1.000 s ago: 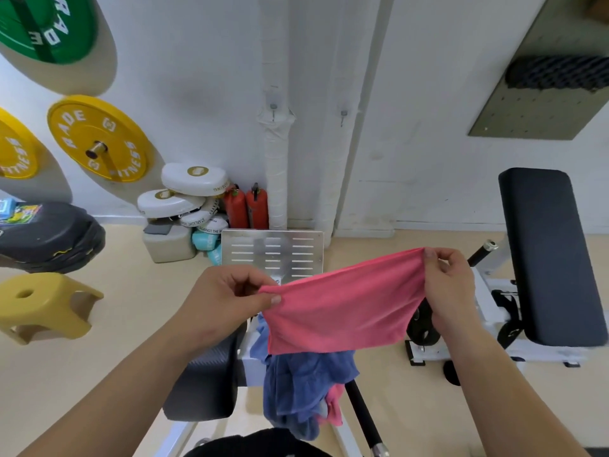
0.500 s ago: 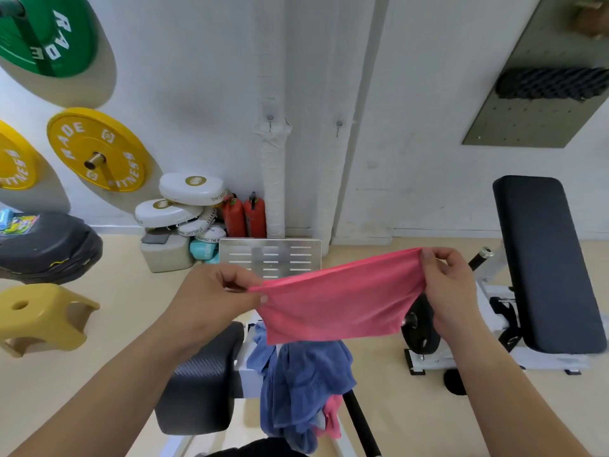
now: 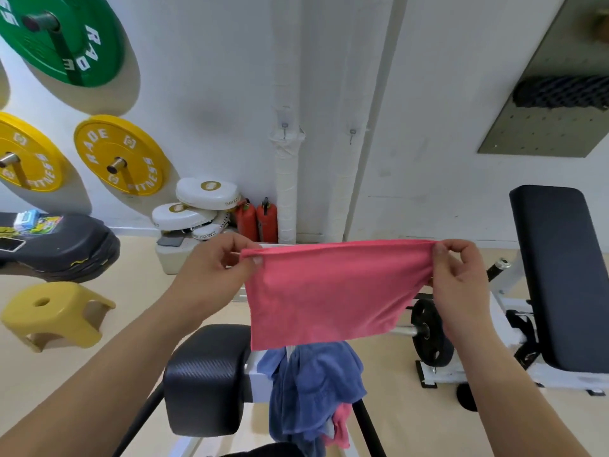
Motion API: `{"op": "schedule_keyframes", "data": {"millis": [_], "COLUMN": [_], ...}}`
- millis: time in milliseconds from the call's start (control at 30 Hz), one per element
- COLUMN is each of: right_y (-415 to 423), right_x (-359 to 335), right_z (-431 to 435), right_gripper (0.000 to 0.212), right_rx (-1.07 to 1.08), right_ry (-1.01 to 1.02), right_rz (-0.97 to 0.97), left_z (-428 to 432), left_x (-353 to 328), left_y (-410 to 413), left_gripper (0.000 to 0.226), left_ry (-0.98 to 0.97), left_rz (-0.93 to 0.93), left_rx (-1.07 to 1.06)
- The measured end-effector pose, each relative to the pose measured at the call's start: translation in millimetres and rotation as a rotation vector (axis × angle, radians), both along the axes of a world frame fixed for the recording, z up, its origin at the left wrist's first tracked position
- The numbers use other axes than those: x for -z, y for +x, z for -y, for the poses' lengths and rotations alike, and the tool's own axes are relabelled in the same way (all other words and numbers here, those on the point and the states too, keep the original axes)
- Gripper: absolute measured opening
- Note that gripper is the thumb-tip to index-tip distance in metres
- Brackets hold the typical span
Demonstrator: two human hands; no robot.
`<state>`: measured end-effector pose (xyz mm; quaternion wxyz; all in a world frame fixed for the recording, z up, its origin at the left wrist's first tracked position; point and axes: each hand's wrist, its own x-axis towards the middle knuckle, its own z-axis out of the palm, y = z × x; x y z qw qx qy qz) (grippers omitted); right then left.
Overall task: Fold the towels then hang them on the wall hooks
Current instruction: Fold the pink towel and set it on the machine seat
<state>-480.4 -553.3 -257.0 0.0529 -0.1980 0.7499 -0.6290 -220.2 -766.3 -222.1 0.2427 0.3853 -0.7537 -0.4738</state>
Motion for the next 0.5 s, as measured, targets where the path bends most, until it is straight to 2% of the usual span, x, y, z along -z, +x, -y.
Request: {"op": "schedule_keyframes", "data": {"millis": [67, 167, 233, 300, 433, 500], "right_y": [2, 5, 6, 7, 14, 20], "right_x": [6, 10, 15, 17, 20, 24], "right_z": [1, 6, 9, 14, 17, 19], "right_gripper": [0.012, 0.013, 0.013, 0.012, 0.016, 0.015], "right_rx": [0.002, 0.018, 0.026, 0.039, -0.013, -0.022], "right_ry": [0.031, 0.047, 0.080, 0.058, 0.075, 0.066], "right_rz": [0.007, -0.002, -0.018, 0.000, 0.033, 0.074], "left_z": [-2, -4, -4, -4, -1, -2], "left_x": [9, 8, 8, 18, 32, 40], "left_y": [-2, -5, -8, -8, -1, 3], "left_gripper": [0.014, 0.022, 0.021, 0.019, 0.010, 0.016], "left_ry": [0.012, -0.056, -0.061, 0.031, 0.215, 0.347], "left_rz": [0.035, -0.165, -0.151, -0.109, -0.228, -0.179], "left_rx": [0.012, -0.130, -0.114, -0.117, -0.290, -0.289]}}
